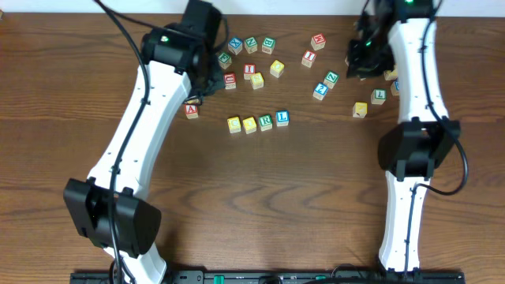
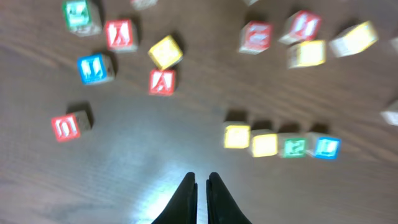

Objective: Spell out CORL
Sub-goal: 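Set the L block right of the R block and open the left gripper, then position the left gripper at the C end, right gripper at the L end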

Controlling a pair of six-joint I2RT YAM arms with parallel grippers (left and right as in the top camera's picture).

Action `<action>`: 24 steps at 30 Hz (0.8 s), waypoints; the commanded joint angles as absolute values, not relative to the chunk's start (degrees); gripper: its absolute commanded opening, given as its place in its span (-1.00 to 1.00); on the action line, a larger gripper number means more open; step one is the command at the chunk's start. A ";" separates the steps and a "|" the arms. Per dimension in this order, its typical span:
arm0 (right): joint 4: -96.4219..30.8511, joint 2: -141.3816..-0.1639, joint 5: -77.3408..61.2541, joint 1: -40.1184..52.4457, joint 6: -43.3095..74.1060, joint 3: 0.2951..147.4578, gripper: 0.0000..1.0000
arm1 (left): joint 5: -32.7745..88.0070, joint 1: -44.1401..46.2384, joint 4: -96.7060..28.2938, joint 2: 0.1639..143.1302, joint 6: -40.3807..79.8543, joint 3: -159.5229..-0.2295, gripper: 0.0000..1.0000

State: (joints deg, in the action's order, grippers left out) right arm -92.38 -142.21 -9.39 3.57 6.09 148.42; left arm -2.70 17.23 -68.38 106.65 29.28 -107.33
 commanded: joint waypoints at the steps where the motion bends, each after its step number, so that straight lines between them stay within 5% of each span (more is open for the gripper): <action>1: -90.70 -140.90 -14.92 6.26 4.12 142.08 -0.87 | 1.06 15.27 -67.72 107.48 27.27 -101.73 -0.85; 12: -83.74 -140.90 -16.49 12.08 3.57 131.87 -0.97 | 13.78 11.42 -50.39 107.48 22.26 -82.04 -0.85; 24: -78.43 -139.96 -12.53 15.59 5.76 131.61 -0.97 | 21.85 9.39 -45.71 107.48 9.63 -78.96 -0.85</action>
